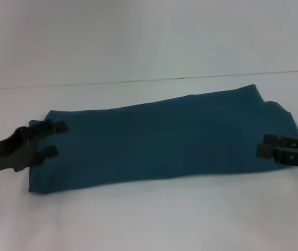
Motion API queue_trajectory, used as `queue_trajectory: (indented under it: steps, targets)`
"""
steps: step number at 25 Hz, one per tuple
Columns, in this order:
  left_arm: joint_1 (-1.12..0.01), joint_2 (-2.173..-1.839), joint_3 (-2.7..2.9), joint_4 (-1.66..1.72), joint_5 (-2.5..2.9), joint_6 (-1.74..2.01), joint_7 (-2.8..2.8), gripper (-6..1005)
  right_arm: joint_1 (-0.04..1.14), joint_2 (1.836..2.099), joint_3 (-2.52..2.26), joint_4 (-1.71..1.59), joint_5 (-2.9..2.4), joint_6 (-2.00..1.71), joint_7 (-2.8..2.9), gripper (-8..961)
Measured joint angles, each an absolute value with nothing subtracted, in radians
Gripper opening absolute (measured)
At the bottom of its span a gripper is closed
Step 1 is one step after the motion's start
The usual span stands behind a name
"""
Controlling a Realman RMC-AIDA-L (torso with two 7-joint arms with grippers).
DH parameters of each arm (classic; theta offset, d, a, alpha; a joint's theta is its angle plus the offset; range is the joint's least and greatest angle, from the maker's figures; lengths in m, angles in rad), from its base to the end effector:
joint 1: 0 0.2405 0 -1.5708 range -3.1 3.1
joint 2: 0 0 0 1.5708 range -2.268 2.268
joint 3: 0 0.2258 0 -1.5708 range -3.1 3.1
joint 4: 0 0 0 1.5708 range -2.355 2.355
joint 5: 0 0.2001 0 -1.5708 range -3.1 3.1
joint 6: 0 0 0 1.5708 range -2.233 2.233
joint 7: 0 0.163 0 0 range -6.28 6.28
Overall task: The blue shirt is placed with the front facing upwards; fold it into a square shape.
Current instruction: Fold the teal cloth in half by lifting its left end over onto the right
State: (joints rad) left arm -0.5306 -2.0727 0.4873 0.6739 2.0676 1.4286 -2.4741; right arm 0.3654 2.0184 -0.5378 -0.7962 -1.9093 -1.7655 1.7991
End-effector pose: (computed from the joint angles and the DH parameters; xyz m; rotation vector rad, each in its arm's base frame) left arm -0.2582 0.3398 0.0280 -1.8883 -2.0583 -0.9711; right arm 0.2575 0.2829 0.0702 -2.4669 1.1541 0.9521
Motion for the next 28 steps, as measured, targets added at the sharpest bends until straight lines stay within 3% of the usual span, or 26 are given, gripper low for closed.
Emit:
queue_trajectory:
  steps: [13,21,28]
  targets:
    - [-0.631,-2.036,0.546,0.677,2.202,1.266,-2.415,904,0.382,2.019,-0.545,-0.778,-1.909,-1.697,1.797,913]
    - [-0.631,-2.086,0.562,0.649,2.243,1.056,-2.482,904,0.383,2.016,-0.539,-0.760,-1.908,-1.675,1.797,912]
    - [-0.622,-2.092,0.576,0.640,2.249,1.024,-2.471,903,0.383,2.011,-0.538,-0.753,-1.902,-1.675,1.799,914]
